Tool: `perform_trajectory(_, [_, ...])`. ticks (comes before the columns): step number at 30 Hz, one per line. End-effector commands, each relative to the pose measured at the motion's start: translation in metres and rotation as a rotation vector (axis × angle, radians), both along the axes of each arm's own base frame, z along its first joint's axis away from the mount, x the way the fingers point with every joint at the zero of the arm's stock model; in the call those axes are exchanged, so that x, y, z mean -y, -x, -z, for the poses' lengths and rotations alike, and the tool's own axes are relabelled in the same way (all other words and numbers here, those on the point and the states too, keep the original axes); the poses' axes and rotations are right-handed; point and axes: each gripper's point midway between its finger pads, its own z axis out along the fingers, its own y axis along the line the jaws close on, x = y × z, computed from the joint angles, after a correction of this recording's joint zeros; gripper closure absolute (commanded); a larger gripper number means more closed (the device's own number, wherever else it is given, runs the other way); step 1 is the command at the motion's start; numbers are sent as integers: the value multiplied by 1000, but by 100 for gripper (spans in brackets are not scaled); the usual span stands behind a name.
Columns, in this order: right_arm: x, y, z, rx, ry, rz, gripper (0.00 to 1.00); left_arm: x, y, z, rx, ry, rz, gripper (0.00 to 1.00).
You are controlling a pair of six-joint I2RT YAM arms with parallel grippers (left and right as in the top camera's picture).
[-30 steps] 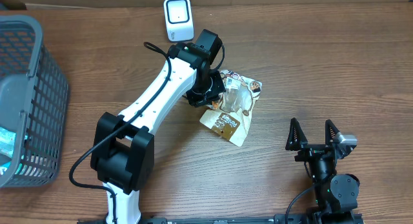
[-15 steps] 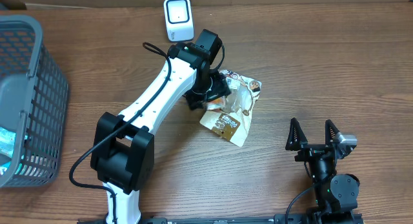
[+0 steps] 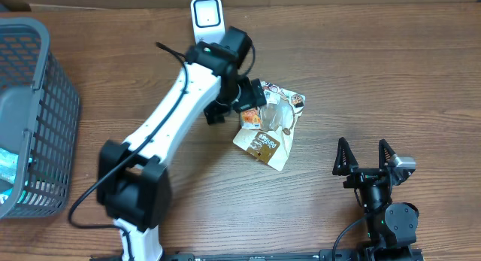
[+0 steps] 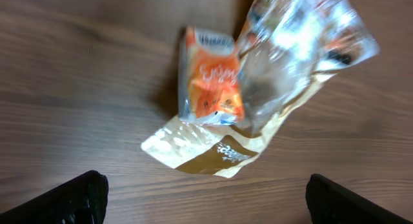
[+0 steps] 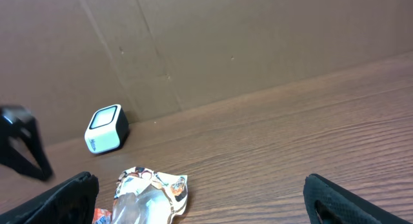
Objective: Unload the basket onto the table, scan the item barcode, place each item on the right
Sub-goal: 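Carry the Kleenex pack toward the scanner beside the pouch, then move the left gripper back into the basket and grasp the mint wipes pack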
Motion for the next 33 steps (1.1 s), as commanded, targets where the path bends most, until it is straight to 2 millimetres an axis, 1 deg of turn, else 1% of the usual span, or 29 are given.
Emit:
perform_trajectory(1, [2, 0, 2, 2, 1, 10, 0, -30, -15, -85, 258, 29, 44, 2])
perform_trajectory(2, [2, 0, 2, 2, 1, 10, 0, -36, -15, -95, 289, 31, 54, 7])
perform_trajectory(4, [2, 0, 2, 2, 1, 10, 0, -54, -14, -118, 362, 27, 76, 11])
perform_trajectory(7, [2, 0, 2, 2, 1, 10, 0, -98, -7, -149, 435, -9, -1, 13])
perform_trajectory(10, [2, 0, 2, 2, 1, 10, 0, -154, 5, -178, 497, -41, -139, 12])
perform_trajectory(12, [2, 0, 2, 2, 1, 10, 0, -194, 16, -194, 531, -64, -249, 8])
perform_trajectory(14, [2, 0, 2, 2, 1, 10, 0, -239, 31, -206, 558, -105, -369, 0])
perform_trajectory(16, [2, 0, 2, 2, 1, 10, 0, -277, 45, -212, 571, -150, -469, 1])
perform_trajectory(17, [2, 0, 2, 2, 1, 10, 0, -307, 56, -213, 564, -180, -562, 0])
perform_trajectory(18, [2, 0, 2, 2, 1, 10, 0, -318, 60, -213, 557, -190, -602, 0])
perform_trajectory(19, [2, 0, 2, 2, 1, 10, 0, -338, 68, -211, 544, -206, -667, 0])
perform_trajectory(20, [2, 0, 2, 2, 1, 10, 0, -352, 75, -209, 529, -216, -722, 0])
perform_trajectory(22, [2, 0, 2, 2, 1, 10, 0, -386, 90, -199, 479, -226, -869, 1])
perform_trajectory(24, [2, 0, 2, 2, 1, 10, 0, -409, 97, -188, 434, -210, -986, 1])
perform_trajectory(26, [2, 0, 2, 2, 1, 10, 0, -429, 101, -174, 382, -201, -1064, 0])
perform_trajectory(29, [2, 0, 2, 2, 1, 10, 0, -457, 101, -151, 315, -207, -1120, 0])
perform_trajectory(33, [2, 0, 2, 2, 1, 10, 0, -498, 105, -118, 223, -280, -1196, 5])
